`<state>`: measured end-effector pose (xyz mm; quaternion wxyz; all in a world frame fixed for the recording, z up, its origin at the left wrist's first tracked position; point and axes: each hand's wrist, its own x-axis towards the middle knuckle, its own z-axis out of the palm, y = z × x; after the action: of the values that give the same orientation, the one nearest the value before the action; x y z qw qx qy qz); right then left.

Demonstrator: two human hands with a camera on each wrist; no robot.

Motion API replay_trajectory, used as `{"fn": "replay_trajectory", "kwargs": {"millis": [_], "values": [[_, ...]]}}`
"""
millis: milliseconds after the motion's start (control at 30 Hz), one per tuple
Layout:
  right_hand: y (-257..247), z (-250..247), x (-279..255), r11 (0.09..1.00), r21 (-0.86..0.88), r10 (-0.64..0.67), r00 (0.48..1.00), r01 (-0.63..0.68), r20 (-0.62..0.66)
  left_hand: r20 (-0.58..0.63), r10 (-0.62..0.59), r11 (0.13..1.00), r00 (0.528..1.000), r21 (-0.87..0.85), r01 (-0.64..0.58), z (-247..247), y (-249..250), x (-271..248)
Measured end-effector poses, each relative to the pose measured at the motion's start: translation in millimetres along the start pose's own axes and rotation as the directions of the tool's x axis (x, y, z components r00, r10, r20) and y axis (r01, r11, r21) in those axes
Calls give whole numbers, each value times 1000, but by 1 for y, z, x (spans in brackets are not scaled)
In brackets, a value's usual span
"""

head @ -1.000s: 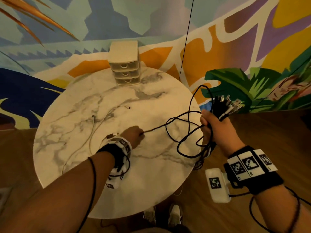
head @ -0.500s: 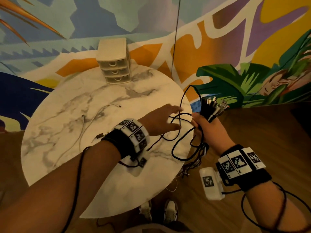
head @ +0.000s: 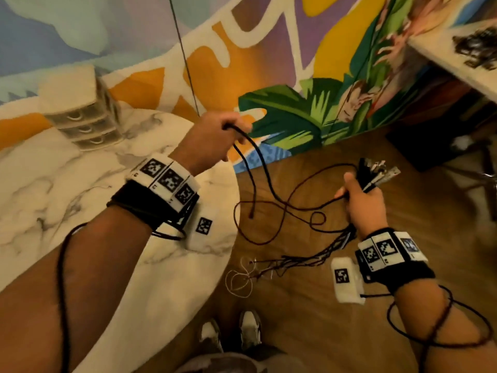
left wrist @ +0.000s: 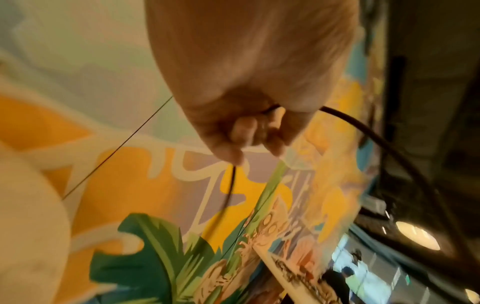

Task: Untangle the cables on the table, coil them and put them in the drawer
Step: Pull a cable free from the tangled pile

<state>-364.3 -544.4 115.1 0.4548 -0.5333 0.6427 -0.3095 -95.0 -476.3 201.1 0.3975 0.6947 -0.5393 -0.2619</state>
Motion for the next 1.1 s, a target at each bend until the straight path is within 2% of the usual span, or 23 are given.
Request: {"fn": "replay_trajectory", "kwargs": {"millis": [33,67,100,133,167,200,233,300,367,400,467,533,600,633,700,733,767,800,867,933,967,1033,1100], "values": [[6,-9,6,999,17,27,999,-27,-45,-76,-1,998,997,-61,-4,3,-5,2],[11,-19,10,999,32,40,996,-38,-80,-65,-9,997,998,-77,4,11,-11,2],[14,-25,13,999,37,33,995,-30,-95,35,-39,998,999,-46,40,21,-21,-1],[15,-32,16,999,33,27,994,-24,-103,213,-104,994,971,55,95,35,-33,-7],[17,-40,20,999,22,31,993,-29,-116,409,-209,969,888,211,131,50,-45,-14],[16,-45,20,999,9,44,990,-43,-133,511,-318,929,799,337,154,62,-55,-23],[17,-52,21,998,-7,61,985,-63,-159,519,-389,902,761,383,200,72,-66,-27],[21,-63,21,995,-35,82,975,-91,-208,365,-472,879,802,263,398,83,-80,-24],[26,-73,23,992,-79,76,973,-95,-216,160,-517,856,841,116,504,93,-86,-13],[30,-76,23,990,-104,71,977,-94,-202,121,-524,852,843,92,516,100,-86,-9],[36,-80,22,984,-159,50,985,-76,-162,160,-536,844,829,92,529,113,-87,-1],[38,-86,23,984,-167,36,987,-62,-155,182,-578,815,795,71,576,131,-92,8],[32,-86,21,986,-166,7,993,-27,-120,180,-641,760,747,14,649,136,-107,10],[29,-86,20,986,-167,-12,994,-6,-110,203,-663,741,721,39,670,136,-113,8],[27,-91,21,988,-154,-40,992,21,-119,278,-718,696,638,296,654,141,-122,8],[27,-91,21,988,-147,-51,993,35,-103,304,-732,674,609,448,587,144,-124,5],[27,-92,21,990,-132,-60,995,49,-79,344,-705,690,621,538,485,148,-121,5],[24,-92,21,991,-116,-67,996,60,-57,387,-642,735,662,556,388,153,-114,6],[17,-90,21,989,-117,-89,996,87,-6,472,-443,858,762,471,207,158,-85,8],[7,-83,18,986,-96,-129,990,134,53,539,-214,942,815,334,27,155,-49,12],[1,-79,16,987,-51,-151,985,156,82,556,-118,970,823,243,-26,151,-32,13],[-13,-69,10,984,25,-177,975,175,135,585,31,995,810,61,-81,143,-2,13],[-28,-57,1,975,59,-223,958,216,180,651,132,989,747,-39,-141,142,21,9]]}}
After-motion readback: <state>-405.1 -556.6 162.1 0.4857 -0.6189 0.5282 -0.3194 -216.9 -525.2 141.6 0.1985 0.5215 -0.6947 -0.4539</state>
